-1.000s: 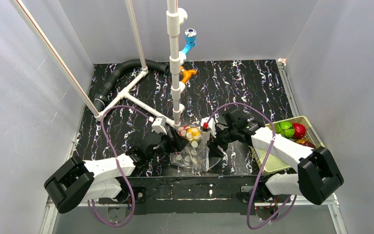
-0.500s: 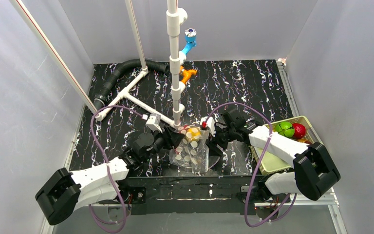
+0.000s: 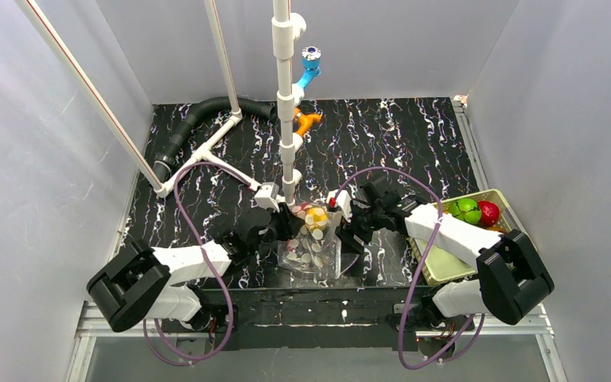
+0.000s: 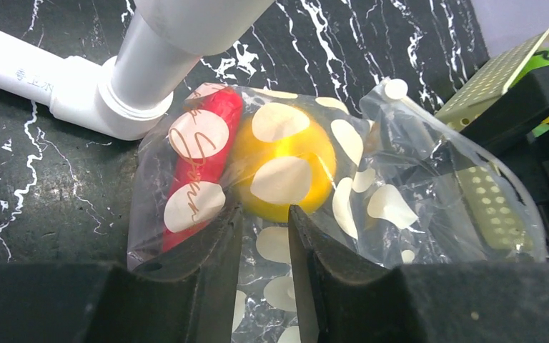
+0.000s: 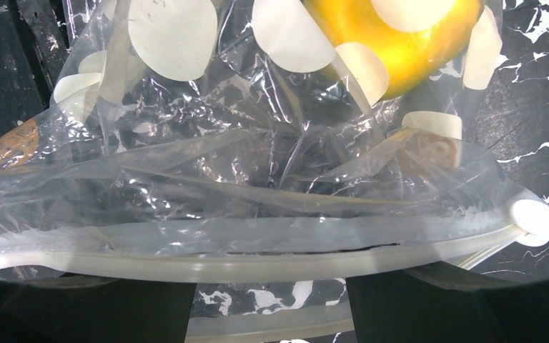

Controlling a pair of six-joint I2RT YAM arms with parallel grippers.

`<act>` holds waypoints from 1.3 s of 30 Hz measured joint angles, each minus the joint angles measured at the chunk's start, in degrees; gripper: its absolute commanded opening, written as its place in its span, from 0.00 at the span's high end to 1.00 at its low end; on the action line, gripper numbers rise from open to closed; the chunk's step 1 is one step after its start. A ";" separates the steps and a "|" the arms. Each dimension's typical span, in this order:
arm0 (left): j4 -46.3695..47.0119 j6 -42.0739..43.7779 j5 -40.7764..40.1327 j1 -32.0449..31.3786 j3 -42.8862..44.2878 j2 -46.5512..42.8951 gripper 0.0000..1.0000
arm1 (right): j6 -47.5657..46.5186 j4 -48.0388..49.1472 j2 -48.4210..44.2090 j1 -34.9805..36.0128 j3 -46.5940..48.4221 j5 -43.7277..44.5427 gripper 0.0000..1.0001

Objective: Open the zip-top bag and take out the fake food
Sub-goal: Pick up the fake fruit from the zipper food storage bag.

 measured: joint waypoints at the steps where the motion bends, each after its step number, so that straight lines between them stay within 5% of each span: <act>1: 0.00 0.00 0.09 0.00 0.17 0.52 0.72 | 0.02 0.00 0.04 0.00 0.04 0.07 0.25; 16: 5.92 -0.48 3.91 0.09 2.34 12.31 0.77 | 0.07 0.50 1.60 0.00 0.98 2.99 0.19; 22: 8.33 -2.03 7.10 0.09 1.57 13.53 0.88 | 0.07 0.94 2.19 0.00 1.05 6.08 0.18; 30: 10.38 -4.70 10.51 -3.89 -3.28 12.74 0.89 | 0.28 0.98 2.73 -0.20 1.16 8.07 0.18; 35: 7.67 -5.68 10.40 -5.92 -4.98 5.09 0.82 | 0.50 0.96 2.73 -0.90 1.68 7.89 0.18; 39: 2.27 -6.62 7.43 -5.99 -5.22 -6.45 0.67 | 0.50 0.90 2.73 -1.14 1.68 7.43 0.18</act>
